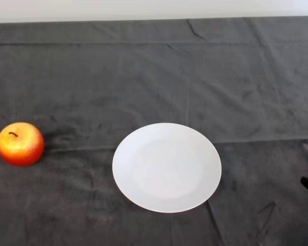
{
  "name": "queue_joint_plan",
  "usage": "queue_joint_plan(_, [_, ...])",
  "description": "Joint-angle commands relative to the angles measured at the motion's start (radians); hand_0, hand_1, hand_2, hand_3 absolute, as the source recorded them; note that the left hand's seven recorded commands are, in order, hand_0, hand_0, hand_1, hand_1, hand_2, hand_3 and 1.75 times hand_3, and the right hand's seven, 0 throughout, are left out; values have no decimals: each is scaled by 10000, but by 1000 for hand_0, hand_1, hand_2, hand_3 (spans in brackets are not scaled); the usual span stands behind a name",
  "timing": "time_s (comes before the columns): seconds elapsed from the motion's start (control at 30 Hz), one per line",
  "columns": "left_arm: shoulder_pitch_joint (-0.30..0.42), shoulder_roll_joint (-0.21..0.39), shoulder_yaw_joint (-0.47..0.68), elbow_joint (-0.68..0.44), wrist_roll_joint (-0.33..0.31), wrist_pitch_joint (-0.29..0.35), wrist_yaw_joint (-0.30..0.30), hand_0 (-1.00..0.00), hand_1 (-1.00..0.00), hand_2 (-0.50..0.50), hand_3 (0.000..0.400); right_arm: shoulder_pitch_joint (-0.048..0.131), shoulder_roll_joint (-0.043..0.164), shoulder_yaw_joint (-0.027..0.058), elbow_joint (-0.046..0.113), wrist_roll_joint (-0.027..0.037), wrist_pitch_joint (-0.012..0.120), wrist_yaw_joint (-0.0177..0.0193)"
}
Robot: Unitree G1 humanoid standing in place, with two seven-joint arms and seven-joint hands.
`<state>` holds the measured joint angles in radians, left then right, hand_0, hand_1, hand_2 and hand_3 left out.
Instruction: Move the apple to the plate
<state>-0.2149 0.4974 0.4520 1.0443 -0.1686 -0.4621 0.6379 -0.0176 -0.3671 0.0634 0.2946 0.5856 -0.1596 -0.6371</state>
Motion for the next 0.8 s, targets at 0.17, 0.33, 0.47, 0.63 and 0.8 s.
queue_joint_plan(0.17, [-264, 627, 199, 352, 206, 256, -247, 0, 0, 0, 0, 365, 197, 2, 71, 220, 388, 125])
queue_joint_plan(0.33, [-312, 791, 248, 290, 195, 204, -397, 0, 0, 0, 0, 365, 198, 1, 71, 219, 388, 125])
queue_joint_plan(0.47, [-342, 934, 272, 264, 195, 197, -546, 0, 0, 0, 0, 365, 198, 1, 71, 218, 388, 125])
queue_joint_plan(0.63, [-408, 1136, 272, 246, 220, 227, -762, 0, 0, 0, 0, 366, 199, 0, 71, 218, 389, 126])
queue_joint_plan(0.8, [-476, 1341, 215, 231, 279, 263, -1068, 0, 0, 0, 0, 366, 199, -1, 71, 217, 389, 126])
